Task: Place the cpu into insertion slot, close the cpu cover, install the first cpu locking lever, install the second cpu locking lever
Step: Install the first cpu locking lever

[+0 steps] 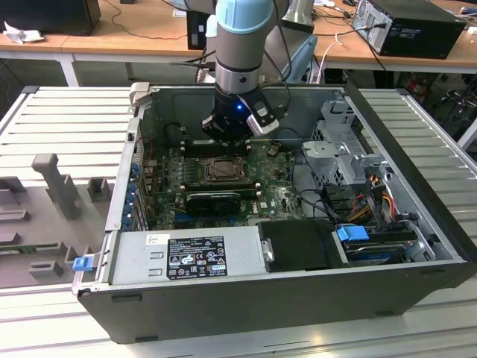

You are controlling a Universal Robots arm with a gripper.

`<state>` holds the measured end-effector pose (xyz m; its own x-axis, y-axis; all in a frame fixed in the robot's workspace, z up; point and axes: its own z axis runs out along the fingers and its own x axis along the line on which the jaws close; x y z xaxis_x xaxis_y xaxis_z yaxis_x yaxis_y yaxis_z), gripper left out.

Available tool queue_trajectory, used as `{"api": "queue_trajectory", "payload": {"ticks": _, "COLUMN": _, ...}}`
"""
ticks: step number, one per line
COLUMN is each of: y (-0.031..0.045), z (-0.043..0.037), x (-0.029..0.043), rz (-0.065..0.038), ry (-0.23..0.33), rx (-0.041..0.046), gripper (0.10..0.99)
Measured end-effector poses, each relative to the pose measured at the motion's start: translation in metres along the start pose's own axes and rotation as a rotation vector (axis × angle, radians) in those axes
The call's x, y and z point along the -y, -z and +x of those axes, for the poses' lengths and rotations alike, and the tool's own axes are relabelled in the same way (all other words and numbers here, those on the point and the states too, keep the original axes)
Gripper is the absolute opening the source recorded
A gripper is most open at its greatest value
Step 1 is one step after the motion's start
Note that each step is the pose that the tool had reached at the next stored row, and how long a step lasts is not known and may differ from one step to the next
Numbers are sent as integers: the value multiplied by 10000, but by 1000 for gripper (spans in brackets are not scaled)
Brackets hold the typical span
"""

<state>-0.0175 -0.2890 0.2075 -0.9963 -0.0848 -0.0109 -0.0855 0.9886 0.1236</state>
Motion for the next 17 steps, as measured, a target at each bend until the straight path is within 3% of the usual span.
{"api": "queue_trajectory", "payload": {"ticks": 3, "y": -18, "z": -5, "x": 3, "rz": 12, "ry": 0, "rx": 18, "gripper": 106}}
{"api": "queue_trajectory", "payload": {"ticks": 12, "y": -36, "z": -8, "x": 5, "rz": 214, "ry": 7, "rx": 37, "gripper": 106}}
{"api": "queue_trajectory", "payload": {"ticks": 17, "y": -40, "z": -9, "x": 6, "rz": 385, "ry": 9, "rx": 22, "gripper": 106}}
